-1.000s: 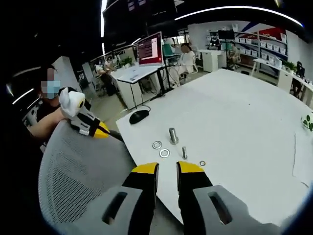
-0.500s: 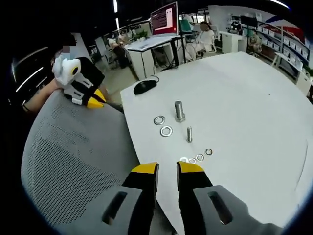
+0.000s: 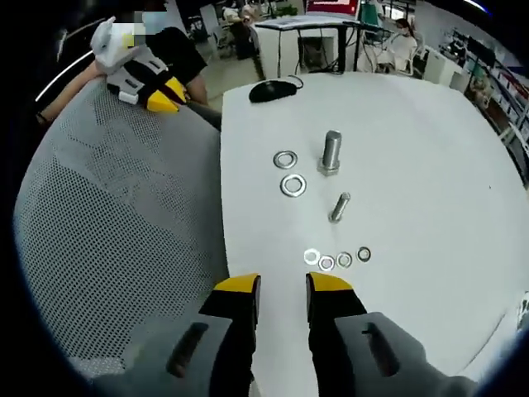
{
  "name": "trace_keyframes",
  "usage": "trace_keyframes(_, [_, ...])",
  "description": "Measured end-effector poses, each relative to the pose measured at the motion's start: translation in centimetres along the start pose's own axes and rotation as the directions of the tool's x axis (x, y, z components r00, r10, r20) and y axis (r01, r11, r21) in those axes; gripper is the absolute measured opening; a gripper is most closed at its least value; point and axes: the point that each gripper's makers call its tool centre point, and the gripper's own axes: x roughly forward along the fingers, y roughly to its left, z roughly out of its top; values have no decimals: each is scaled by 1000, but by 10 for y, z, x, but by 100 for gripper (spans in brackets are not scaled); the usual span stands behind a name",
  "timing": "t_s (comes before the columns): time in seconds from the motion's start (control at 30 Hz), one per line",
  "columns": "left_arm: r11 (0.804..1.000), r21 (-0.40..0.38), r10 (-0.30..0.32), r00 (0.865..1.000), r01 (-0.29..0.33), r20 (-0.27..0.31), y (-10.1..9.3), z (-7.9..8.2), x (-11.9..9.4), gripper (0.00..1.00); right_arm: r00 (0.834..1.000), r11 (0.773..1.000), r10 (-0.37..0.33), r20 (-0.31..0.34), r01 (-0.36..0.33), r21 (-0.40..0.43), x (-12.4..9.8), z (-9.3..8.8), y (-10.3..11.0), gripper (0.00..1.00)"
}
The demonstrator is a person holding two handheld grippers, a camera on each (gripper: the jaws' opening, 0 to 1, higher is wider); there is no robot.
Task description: Place the washer onto the threaded stud by aligning its center hole with the stud, sliding it down to the base, and recovering from edge contact or off-axis alignment until the washer reaches the visible bottom stop.
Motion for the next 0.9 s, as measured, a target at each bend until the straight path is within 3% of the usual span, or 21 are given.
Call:
trace_keyframes(0.2, [1000,0,-1,1000,1,-2,-1,1,0,6,1000,1000,6,-22,-7,-24,14,-1,-10,24])
trace_keyframes(0.53, [1000,-2,-2,1000,2,-1,2,-1,1,6,992,989,85,-97,-95,-112,36,0,-7,24])
trace_keyframes(0.77, [1000,-1,-4,1000,4,0,2,-2,2,6,990,984,97,-103,-110,-137,47,10,-5,24])
trace_keyframes(0.9, [1000,-2,-4,1000,4,-1,3,-2,2,6,987,979,68,-144,-94,-179,53,7,-13,24])
